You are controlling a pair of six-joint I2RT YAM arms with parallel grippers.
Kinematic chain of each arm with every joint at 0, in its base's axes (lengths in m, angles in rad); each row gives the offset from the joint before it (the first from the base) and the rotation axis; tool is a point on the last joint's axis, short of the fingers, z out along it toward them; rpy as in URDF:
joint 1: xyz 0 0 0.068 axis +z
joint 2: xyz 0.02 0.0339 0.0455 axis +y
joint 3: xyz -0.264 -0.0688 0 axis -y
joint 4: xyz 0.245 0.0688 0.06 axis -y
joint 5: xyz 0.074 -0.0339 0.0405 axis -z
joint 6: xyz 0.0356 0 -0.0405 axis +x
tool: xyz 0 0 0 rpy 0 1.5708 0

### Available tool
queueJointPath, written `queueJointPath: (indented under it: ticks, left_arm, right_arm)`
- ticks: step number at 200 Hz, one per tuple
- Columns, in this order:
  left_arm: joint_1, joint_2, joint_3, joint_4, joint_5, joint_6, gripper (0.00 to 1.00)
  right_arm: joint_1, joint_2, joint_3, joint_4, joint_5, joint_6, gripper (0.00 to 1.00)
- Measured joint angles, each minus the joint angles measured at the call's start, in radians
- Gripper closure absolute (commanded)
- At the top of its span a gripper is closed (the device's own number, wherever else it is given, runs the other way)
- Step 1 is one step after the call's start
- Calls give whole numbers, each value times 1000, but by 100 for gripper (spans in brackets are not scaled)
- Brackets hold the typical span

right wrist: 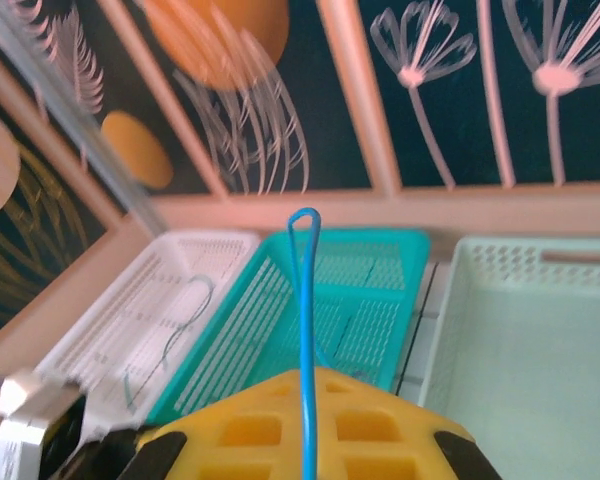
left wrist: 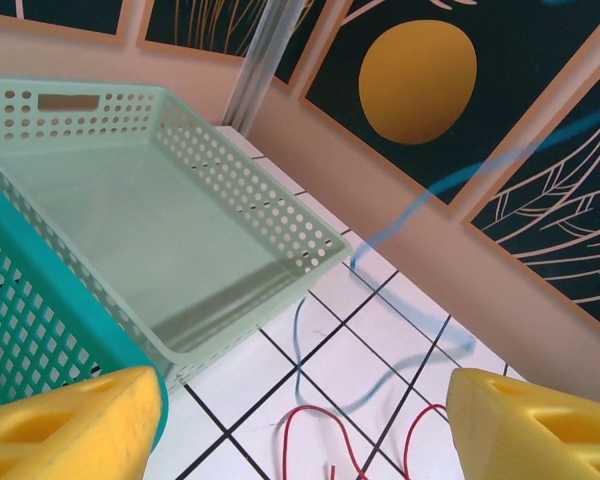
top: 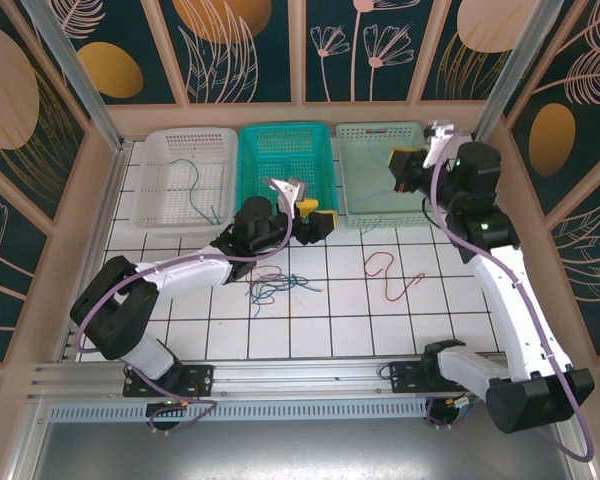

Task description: Untangle the cables

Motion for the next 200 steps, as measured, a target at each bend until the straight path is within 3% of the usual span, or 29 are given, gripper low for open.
queueJointPath:
  ticks: [40, 102, 149, 174, 189, 200]
  left_arm:
    - [0, -1, -6, -5, -32, 8, 23]
    - [0, -42, -61, -47, -130, 35, 20]
    - [0, -66, -88, -77, -189, 53, 18]
    - [0, -70, -97, -90, -211, 58, 18]
    - [0, -70, -97, -92, -220, 61, 18]
    - [0, -70, -97, -93, -227, 61, 18]
  right_arm:
    - [-77, 169, 163, 16, 35, -20, 100]
    - [-172, 597, 269, 34, 53, -28, 100]
    - [-188, 975, 499, -113, 6, -36, 100]
    - [-188, 1095, 593, -185, -6, -39, 100]
    - [-187, 1134, 621, -212, -6, -40, 90]
    - [-187, 1154, 642, -228, -6, -48, 69]
